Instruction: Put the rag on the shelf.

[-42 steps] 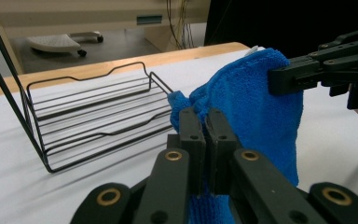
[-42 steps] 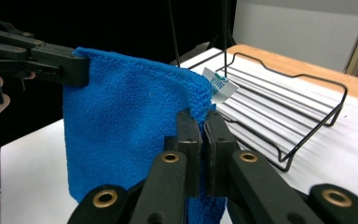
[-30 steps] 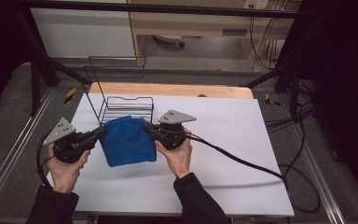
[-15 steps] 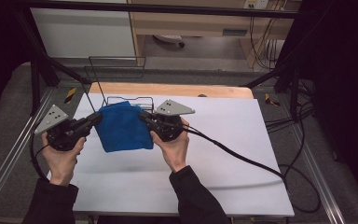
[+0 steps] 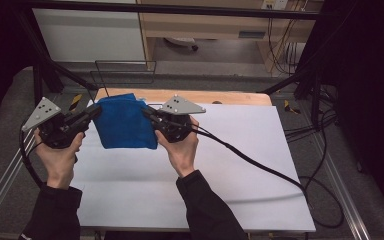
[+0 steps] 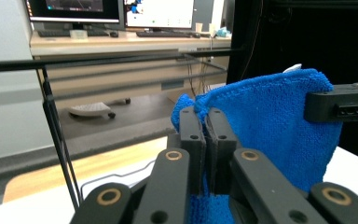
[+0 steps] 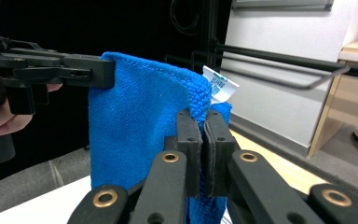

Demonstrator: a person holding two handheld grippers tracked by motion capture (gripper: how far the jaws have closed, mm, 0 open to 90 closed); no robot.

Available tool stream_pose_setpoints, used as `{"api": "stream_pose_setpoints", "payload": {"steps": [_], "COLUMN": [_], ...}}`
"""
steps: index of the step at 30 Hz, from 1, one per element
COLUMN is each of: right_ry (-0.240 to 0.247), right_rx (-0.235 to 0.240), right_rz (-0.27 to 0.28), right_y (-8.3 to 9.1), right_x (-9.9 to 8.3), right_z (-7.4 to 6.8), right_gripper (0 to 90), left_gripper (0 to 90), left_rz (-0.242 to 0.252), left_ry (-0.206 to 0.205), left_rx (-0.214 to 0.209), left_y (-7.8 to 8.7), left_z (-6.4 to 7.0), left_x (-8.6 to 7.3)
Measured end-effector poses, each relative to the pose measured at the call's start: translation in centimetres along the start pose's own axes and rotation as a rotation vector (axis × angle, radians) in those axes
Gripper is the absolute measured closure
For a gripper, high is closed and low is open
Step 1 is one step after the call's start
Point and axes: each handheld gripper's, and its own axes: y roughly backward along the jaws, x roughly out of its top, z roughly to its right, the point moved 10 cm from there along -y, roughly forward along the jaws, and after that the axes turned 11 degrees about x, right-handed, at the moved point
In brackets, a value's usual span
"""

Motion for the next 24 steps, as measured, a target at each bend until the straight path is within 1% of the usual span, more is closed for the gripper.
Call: {"api": "stream_pose_setpoints", "payload": {"steps": [1, 2, 5, 8, 12, 14, 15, 16, 17, 18, 21, 24], "right_ry": [0.01, 0.01, 0.014, 0.02, 0.031, 0.04, 0.04, 0.045, 0.045, 0.048, 0.049, 0.057], "right_rx": [-0.003, -0.003, -0.011, -0.017, -0.018, -0.021, -0.021, -0.026, -0.026, -0.029, -0.032, -0.038], "right_rz": [0.01, 0.01, 0.026, 0.037, 0.048, 0.05, 0.05, 0.054, 0.054, 0.061, 0.07, 0.085], "right_y": [0.0, 0.0, 0.1, 0.1, -0.1, -0.3, -0.3, -0.4, -0.4, -0.4, -0.5, -0.7], "right_x": [0.5, 0.5, 1.3, 2.0, 2.8, 3.4, 3.4, 3.9, 3.9, 4.5, 5.0, 6.0], "right_z": [0.1, 0.1, 0.2, 0.4, 0.4, 0.4, 0.4, 0.5, 0.5, 0.6, 0.7, 0.8], "right_gripper": [87.4, 87.4, 87.4, 87.4, 87.4, 87.4, 87.4, 87.4, 87.4, 87.4, 87.4, 87.4], "left_gripper": [87.2, 87.2, 87.2, 87.2, 87.2, 87.2, 87.2, 87.2, 87.2, 87.2, 87.2, 87.2], "left_rz": [0.005, 0.012, 0.023, 0.034, 0.042, 0.048, 0.051, 0.054, 0.057, 0.062, 0.073, 0.082], "left_ry": [0.003, 0.006, 0.002, 0.014, 0.015, 0.014, 0.015, 0.016, 0.019, 0.02, 0.022, 0.02], "left_rx": [0.0, 0.001, 0.006, 0.007, 0.017, 0.021, 0.024, 0.025, 0.027, 0.027, 0.031, 0.037], "left_y": [0.0, 0.0, -0.1, -0.2, -0.5, -0.6, -0.6, -0.7, -0.7, -0.7, -0.7, -0.8], "left_z": [0.0, -0.1, -0.2, -0.3, -0.6, -0.7, -0.8, -0.9, -1.0, -1.0, -1.2, -1.5], "left_x": [0.2, 0.5, 1.0, 1.5, 2.3, 2.8, 3.0, 3.3, 3.5, 3.8, 4.5, 5.3]}}
